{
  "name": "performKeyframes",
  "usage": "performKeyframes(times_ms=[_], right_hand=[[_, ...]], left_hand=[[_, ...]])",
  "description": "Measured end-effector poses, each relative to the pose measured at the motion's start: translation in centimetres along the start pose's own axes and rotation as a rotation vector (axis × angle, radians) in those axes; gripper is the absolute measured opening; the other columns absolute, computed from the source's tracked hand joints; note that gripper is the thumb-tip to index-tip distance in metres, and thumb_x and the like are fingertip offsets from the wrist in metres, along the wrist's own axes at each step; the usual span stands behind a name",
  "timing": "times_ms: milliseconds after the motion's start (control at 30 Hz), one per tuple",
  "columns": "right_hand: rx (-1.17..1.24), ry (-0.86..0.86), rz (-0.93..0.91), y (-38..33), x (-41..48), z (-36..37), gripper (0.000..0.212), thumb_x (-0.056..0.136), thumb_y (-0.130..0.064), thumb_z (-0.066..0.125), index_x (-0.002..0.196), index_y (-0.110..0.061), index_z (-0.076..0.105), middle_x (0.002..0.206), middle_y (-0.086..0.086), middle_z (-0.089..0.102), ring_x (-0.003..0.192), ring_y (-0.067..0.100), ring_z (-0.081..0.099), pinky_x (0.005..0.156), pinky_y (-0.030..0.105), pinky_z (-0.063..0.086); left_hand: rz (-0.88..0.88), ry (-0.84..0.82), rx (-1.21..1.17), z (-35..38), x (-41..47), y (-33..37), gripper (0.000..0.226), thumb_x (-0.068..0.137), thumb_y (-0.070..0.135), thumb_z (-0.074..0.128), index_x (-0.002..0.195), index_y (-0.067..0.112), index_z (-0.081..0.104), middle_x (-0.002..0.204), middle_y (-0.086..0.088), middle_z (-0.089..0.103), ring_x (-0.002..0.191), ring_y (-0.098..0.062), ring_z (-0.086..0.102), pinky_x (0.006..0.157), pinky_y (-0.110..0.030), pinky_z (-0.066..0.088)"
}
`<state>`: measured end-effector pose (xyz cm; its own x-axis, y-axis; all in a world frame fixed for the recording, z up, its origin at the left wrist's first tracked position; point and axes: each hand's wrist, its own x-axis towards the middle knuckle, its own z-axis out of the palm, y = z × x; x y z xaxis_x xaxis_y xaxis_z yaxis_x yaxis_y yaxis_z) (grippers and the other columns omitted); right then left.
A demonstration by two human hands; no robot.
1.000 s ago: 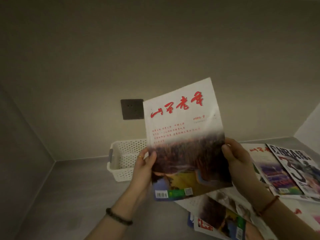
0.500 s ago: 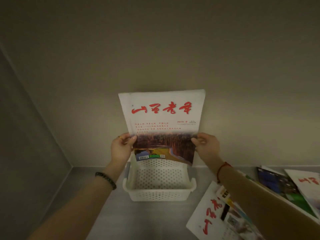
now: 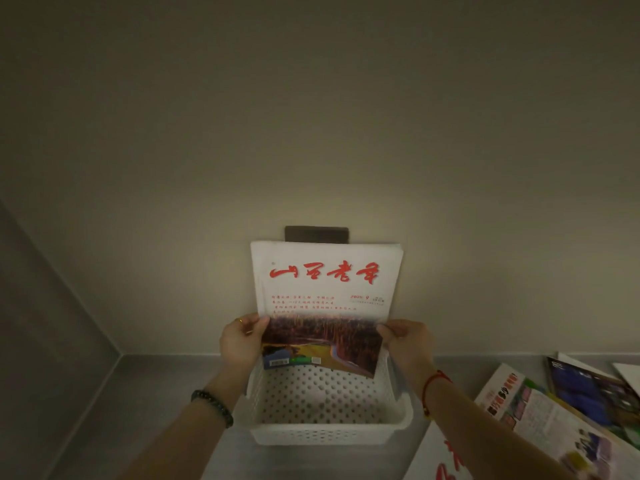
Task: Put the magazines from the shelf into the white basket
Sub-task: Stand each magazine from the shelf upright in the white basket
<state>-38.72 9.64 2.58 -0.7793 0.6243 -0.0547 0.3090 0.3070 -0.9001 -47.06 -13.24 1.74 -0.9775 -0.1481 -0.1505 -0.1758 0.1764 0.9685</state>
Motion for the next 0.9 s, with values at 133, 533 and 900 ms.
performKeyframes(times_ms=[133,533,900], right_hand=[[0.070,-0.008,0.039,0.0,0.2,0.3,0.012,0.082,-0.006,0.063,0.088,0.001,0.071,0.073,0.008,0.066,0.067,0.022,0.062,0.066,0.028,0.051],[-0.051,-0.044,0.020,5.1,-6.9,-11.8,0.023,0.083,-0.007,0.062,0.106,-0.005,0.066,0.084,0.006,0.066,0.073,0.015,0.061,0.064,0.012,0.049],[-0.388,-0.094,0.159,14.8,-12.4,-25.1,0.048,0.078,-0.017,0.069,0.122,-0.009,0.052,0.119,0.012,0.060,0.105,0.026,0.057,0.084,0.025,0.041]], left_hand=[[0.007,0.039,0.072,0.0,-0.5,0.2,0.036,0.084,0.018,0.062,0.111,-0.005,0.062,0.112,-0.022,0.066,0.102,-0.035,0.063,0.095,-0.048,0.049],[0.033,-0.102,-0.044,-0.8,-9.5,1.4,0.026,0.089,0.019,0.055,0.105,-0.001,0.057,0.089,-0.014,0.063,0.063,-0.022,0.058,0.045,-0.019,0.052],[-0.187,-0.381,-0.113,9.4,-23.5,0.3,0.028,0.092,0.034,0.044,0.083,0.012,0.059,0.080,-0.008,0.063,0.069,-0.022,0.060,0.057,-0.029,0.049]])
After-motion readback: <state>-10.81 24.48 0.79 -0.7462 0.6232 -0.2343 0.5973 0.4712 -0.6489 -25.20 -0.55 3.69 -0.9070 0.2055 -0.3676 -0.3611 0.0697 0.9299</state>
